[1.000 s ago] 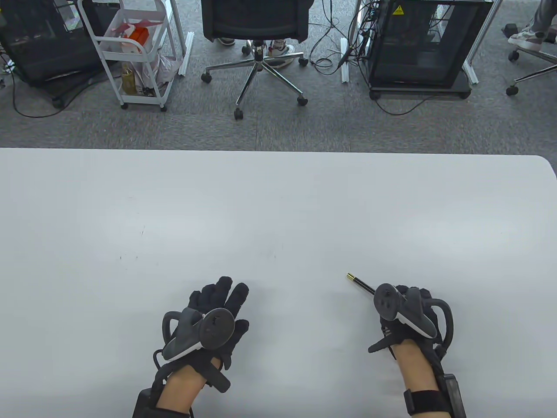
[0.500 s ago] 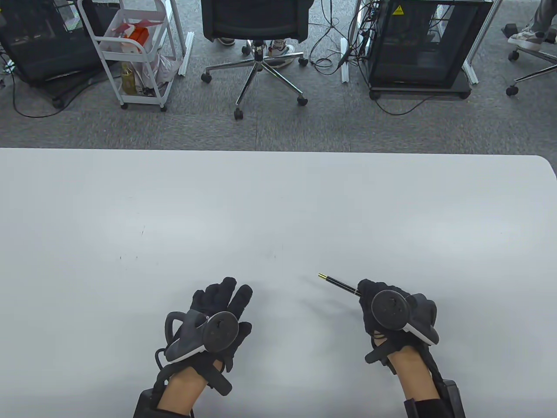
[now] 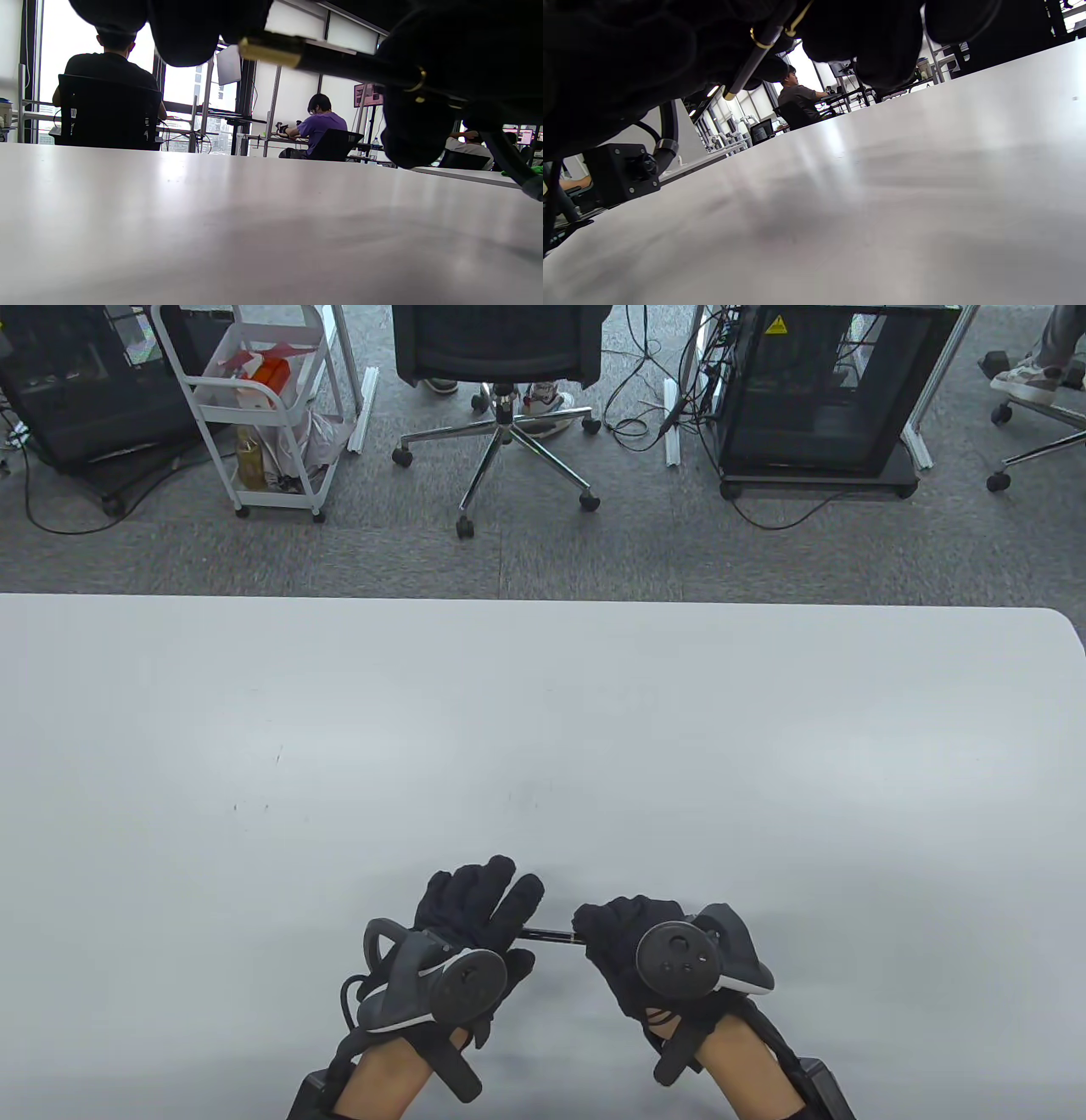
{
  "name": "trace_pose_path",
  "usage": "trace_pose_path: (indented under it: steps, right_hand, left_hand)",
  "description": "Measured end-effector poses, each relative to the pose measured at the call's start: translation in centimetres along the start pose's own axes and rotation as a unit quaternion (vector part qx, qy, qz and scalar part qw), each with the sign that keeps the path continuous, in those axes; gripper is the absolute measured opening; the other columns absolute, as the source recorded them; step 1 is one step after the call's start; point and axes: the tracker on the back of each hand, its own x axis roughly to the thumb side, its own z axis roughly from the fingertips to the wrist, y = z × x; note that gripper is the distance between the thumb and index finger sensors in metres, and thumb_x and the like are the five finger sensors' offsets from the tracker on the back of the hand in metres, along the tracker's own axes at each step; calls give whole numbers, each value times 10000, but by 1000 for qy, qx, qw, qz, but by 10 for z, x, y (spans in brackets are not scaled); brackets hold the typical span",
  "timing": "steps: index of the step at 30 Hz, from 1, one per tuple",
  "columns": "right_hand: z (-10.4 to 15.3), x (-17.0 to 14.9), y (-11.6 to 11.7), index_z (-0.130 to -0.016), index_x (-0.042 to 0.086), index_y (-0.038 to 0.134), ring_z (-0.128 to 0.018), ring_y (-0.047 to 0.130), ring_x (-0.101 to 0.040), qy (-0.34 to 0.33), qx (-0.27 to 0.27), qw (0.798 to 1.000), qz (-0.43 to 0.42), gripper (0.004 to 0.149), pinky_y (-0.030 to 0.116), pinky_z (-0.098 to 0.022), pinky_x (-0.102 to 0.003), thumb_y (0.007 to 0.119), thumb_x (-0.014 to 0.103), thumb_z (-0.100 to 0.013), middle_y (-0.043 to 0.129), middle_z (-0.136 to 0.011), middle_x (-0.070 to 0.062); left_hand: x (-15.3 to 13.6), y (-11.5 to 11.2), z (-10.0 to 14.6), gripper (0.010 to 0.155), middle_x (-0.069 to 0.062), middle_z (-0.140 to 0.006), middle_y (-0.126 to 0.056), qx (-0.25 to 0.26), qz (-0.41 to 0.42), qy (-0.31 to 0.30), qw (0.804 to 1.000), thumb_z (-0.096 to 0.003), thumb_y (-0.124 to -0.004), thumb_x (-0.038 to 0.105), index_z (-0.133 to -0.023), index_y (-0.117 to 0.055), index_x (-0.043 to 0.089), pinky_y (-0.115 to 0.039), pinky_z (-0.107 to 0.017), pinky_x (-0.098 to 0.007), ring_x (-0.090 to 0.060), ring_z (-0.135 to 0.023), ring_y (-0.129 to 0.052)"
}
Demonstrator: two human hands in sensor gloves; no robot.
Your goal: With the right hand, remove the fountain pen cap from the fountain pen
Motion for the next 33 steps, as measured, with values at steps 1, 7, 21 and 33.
trace_pose_path:
  steps: [1,7,21,33]
  right_hand:
    - [-1,3,0,-946,140,553,-675,849,-354,-3,-1,1000,1,487,623,-631,-585,610,344,-508,770,-775,-170]
    - [-1,14,2,-948,134,530,-665,818,-358,-22,-10,998,-51,486,603,-633,-593,601,348,-518,744,-767,-180]
    - [1,14,-2,-921,182,652,-502,865,-290,-40,-28,998,-31,490,688,-567,-538,662,464,-521,833,-619,-118]
    - [1,20,-6,-879,164,728,-385,870,-272,-83,-61,995,-6,471,729,-504,-510,669,449,-509,878,-514,-99]
  left_hand:
    - [1,0,-1,708,-154,-1091,-553,-2,-2,-3,1000,-352,-609,567,-986,-387,343,-605,-627,-669,-460,-929,-756]
    - [12,1,-2,587,-95,-829,-889,8,-20,-16,1000,-350,-634,524,-886,-629,286,-792,-469,-571,-312,-562,-1040]
    - [23,7,-1,491,36,-333,-974,10,-30,-25,999,-335,-606,546,-665,-826,257,-859,-206,-446,-80,-48,-916]
    - [15,12,0,475,118,-161,-961,-2,12,-21,1000,-328,-609,596,-560,-886,287,-888,-94,-380,-6,84,-860]
